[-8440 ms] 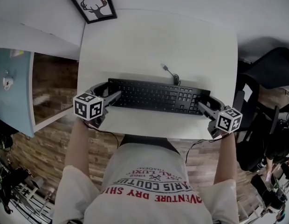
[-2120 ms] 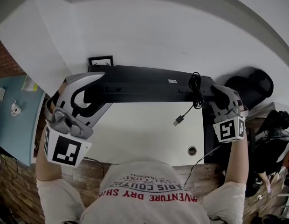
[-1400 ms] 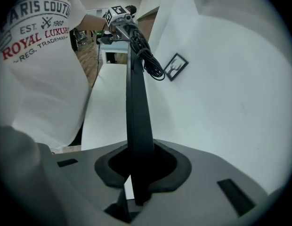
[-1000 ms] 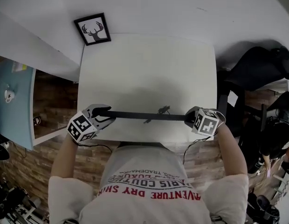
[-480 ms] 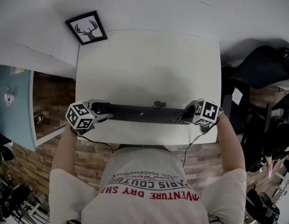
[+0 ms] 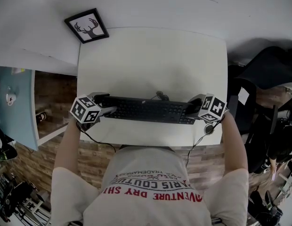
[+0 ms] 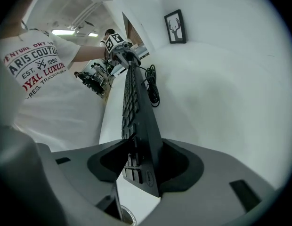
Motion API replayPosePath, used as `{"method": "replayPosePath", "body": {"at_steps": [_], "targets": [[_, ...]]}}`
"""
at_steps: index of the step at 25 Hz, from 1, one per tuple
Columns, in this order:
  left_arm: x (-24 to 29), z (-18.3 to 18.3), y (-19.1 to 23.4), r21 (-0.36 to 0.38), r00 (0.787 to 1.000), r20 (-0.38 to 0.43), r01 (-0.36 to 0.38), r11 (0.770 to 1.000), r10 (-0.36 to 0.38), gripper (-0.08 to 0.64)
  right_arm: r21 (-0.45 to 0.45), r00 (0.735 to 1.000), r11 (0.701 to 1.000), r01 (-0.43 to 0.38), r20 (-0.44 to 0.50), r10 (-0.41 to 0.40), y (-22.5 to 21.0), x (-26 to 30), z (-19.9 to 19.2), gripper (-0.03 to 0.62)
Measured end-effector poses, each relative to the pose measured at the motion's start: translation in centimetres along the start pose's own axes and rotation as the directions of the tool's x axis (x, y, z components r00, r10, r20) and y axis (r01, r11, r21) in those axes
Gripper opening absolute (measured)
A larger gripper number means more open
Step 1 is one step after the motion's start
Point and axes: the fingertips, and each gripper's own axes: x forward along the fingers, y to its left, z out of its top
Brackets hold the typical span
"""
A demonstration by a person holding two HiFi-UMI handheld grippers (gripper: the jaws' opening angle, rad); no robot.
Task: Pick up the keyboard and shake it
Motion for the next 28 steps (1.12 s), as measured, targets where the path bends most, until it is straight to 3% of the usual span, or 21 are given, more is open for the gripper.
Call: {"method": "replayPosePath", "body": {"at_steps": [12,18,21,25,28], "targets": [[0.8,-0.3,2.6,-0.064,0.984,0.01,-0.176,0.982,0.177,0.35,0.014,0.973,0.975,0.22,0.075,-0.22,-3.2,-0.3,0.1,0.309],[0.5,-0.6,2.8,-0.092,0.963,0.058,-0.258,0.962,0.264,0.364,0.118,0.928,0.939,0.323,0.156,-0.339,-4.2,-1.0,-0.4,0.396],[0.2,-0.6,2.8,-0.116,0.95,0.099,-0.285,0.952,0.297,0.37,0.157,0.91,0.923,0.351,0.175,-0.376,-4.2,-1.3,-0.8,0.4],[-0.3,-0.4,2.2,-0.201,0.94,0.174,-0.258,0.945,0.293,0.37,0.131,0.881,0.896,0.425,0.168,-0.442,-3.8,-1.7,-0.4,0.399],[-0.8,0.2,1.9,-0.216,0.927,0.207,-0.269,0.938,0.314,0.37,0.163,0.85,0.882,0.442,0.238,-0.47,-3.3,-2.9,1.0,0.397]]}}
